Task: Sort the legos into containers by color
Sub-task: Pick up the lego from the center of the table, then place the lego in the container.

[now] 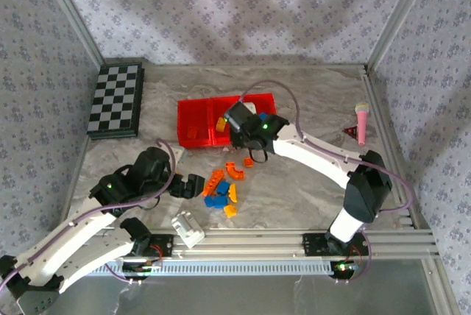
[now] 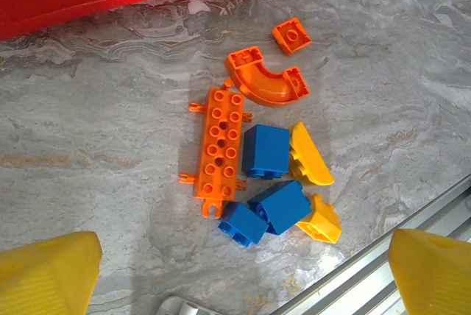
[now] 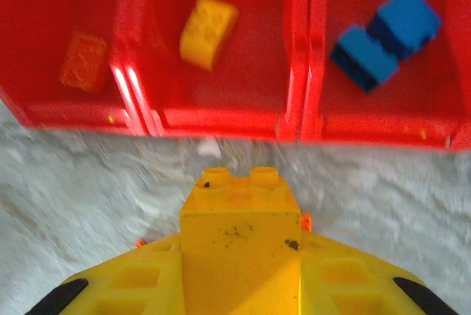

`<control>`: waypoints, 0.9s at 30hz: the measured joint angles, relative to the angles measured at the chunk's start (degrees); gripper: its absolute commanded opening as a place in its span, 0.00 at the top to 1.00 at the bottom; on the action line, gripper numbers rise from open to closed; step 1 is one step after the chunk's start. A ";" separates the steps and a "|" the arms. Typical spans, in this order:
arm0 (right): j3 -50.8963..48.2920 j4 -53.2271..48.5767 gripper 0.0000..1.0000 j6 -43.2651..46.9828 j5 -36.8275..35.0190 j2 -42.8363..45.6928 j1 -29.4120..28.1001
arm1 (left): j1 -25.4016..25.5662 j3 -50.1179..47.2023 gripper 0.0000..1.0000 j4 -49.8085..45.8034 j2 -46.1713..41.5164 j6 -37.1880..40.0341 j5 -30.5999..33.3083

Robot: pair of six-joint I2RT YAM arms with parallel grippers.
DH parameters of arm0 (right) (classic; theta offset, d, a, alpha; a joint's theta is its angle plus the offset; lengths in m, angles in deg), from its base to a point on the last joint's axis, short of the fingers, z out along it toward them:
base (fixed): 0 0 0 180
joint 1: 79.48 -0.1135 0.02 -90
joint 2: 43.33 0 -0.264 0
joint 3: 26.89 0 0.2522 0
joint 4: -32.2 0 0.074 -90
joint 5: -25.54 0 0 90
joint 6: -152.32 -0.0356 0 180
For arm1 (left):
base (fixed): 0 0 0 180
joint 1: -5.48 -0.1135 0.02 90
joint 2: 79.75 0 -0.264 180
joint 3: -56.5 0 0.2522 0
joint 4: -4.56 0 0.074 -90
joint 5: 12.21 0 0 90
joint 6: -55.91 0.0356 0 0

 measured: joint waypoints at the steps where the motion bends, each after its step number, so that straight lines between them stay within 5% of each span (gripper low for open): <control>1: 2.01 0.35 0.72 1.18 0.11 -1.09 0.68 | 0.00 0.00 0.00 0.00 0.00 0.00 0.09; 18: 35.15 -0.68 0.73 10.38 8.72 -33.62 9.03 | 0.00 0.00 0.00 0.02 -0.07 0.15 0.22; 27: 38.51 -0.76 0.68 9.92 10.58 -41.48 11.10 | 0.00 0.00 0.00 0.02 -0.83 0.17 0.24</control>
